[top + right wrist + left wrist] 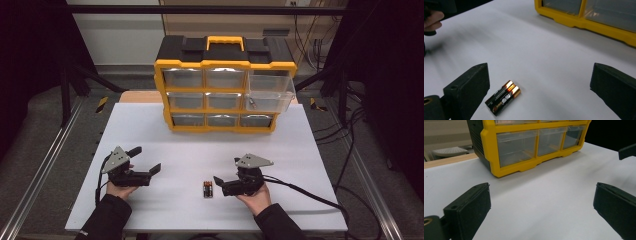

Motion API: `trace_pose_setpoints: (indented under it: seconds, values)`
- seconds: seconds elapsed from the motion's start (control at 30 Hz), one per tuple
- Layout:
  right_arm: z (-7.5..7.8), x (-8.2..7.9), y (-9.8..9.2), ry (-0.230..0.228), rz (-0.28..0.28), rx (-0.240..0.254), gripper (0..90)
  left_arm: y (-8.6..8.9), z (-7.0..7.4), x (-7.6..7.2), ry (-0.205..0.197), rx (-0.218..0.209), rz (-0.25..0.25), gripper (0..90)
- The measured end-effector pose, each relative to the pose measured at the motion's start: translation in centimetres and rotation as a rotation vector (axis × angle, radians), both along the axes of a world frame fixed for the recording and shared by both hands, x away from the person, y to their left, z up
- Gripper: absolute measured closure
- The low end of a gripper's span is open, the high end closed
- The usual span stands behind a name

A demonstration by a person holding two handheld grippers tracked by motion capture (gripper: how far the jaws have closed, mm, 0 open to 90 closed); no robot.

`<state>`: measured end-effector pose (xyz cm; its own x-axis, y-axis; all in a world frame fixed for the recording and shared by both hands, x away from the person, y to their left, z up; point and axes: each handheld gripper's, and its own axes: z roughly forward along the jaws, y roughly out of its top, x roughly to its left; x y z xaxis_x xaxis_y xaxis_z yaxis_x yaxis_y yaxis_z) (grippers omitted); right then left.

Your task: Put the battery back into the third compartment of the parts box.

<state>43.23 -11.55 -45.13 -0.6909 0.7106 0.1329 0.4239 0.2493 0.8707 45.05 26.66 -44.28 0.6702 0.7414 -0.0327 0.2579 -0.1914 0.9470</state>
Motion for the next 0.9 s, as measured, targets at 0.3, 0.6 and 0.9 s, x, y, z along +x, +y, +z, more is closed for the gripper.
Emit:
trace_pose_setpoints:
  seconds: [0.3, 0.6, 0.9]
  values:
    - [-1.6, -0.2, 1.8, 0.039, 0.046, -0.063, 4.6, 0.1, 0.0, 0.0, -0.001, 0.000, 0.001, 0.8]
    - [-2.9, -0.2, 3.0, 0.080, 0.085, -0.123, 11.2, 0.1, 0.0, 0.0, 0.000, -0.001, 0.004, 0.8]
    - [-3.5, -0.1, 3.3, 0.115, 0.133, -0.156, 28.9, 0.1, 0.1, 0.0, -0.001, -0.002, 0.005, 0.8]
